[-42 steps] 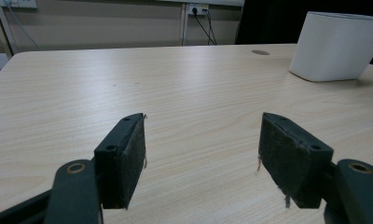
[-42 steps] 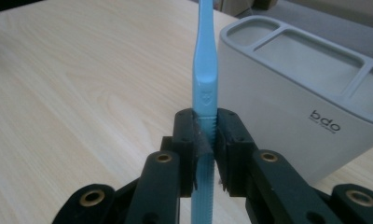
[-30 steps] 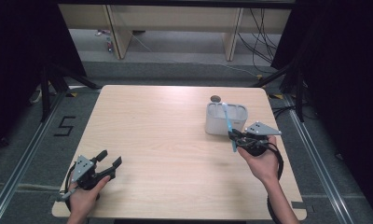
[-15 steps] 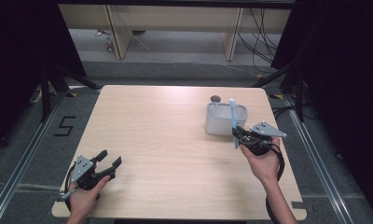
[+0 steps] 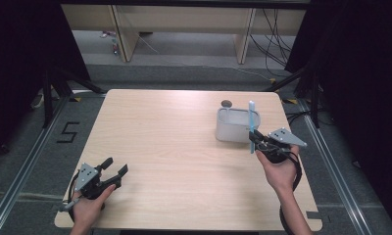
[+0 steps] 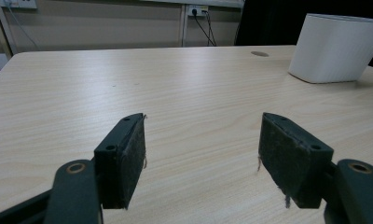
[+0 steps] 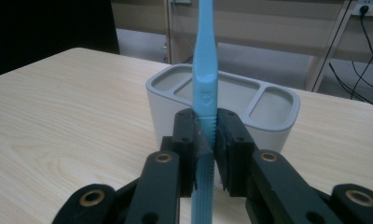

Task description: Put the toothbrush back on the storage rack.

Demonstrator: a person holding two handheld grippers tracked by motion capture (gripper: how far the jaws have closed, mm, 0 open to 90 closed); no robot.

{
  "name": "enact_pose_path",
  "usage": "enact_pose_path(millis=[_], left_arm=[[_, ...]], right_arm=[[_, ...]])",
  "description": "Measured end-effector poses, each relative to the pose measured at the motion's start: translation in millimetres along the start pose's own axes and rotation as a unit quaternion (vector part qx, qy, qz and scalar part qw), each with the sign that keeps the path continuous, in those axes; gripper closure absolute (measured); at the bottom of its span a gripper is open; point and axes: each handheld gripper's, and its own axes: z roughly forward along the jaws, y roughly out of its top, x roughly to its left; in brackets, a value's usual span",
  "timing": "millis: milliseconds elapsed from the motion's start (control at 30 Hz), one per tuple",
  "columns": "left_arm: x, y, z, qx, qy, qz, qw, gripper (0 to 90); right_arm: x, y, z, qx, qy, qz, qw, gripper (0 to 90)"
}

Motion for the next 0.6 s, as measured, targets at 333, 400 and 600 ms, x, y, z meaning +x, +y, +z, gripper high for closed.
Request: enact_pose_path(millis=[333,400,600], left_arm=[[-0.1,-0.1,0.0,-0.001,-0.001,-0.001,1.0,31.4],[0.1,-0.1,0.0,-0.001,-0.001,-0.001,1.0,31.4],[-0.1,-0.6,0.7,-0.008,-0.004,-0.002,1.0,31.4]], right_arm=[[-2.8,1.8,-0.8,-0.013,-0.011,0.02,0.9996,78.8],[-4.4,2.1,-0.4,-0.022,-0.02,0.014,0.9995,78.8],[-6.0,4.0,-0.8,-0.025,-0.027,0.013,0.9992,78.8]])
